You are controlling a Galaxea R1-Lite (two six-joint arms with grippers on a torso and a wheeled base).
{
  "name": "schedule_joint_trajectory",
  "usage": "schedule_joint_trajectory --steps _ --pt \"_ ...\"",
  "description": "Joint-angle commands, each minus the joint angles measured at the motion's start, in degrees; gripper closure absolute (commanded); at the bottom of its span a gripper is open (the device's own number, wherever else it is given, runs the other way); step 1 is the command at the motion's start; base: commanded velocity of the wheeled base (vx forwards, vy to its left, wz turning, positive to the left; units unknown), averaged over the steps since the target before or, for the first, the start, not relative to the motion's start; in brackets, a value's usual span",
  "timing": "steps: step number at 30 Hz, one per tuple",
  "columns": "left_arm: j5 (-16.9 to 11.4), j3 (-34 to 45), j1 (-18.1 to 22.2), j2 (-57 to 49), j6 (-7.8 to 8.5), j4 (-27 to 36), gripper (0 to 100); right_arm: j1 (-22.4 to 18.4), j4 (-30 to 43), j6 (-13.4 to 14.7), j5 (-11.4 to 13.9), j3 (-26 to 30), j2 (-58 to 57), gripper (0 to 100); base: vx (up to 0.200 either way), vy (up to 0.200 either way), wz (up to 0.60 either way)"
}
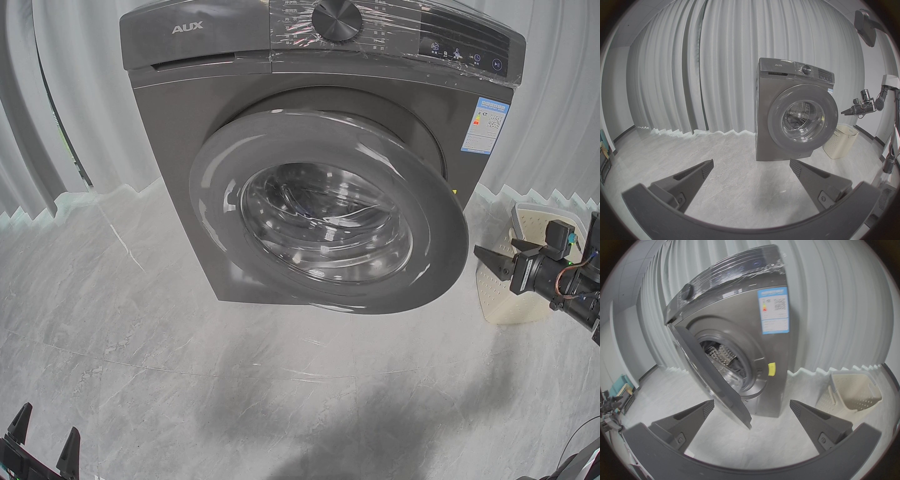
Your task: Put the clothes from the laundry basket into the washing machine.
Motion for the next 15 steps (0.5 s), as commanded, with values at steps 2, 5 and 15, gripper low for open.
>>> schedule_joint_trajectory --steps 2,5,15 --pt "0.0 1.0 0.0 -0.6 -0.06 0.0 0 -3.4 -3.6 -0.2 -0.1 3.2 2.2 0 0.000 0.000 0.00" --pt "0.0 1.0 0.0 -0.6 -0.06 0.0 0 -0.1 -2.8 -0.4 0.2 9.0 -2.1 0 0.000 0.000 0.00" --pt "0.0 0.9 0.0 -0.6 -0.06 0.0 0 14.1 -2.6 1.8 0.0 14.4 -5.9 0 0.060 0.000 0.00"
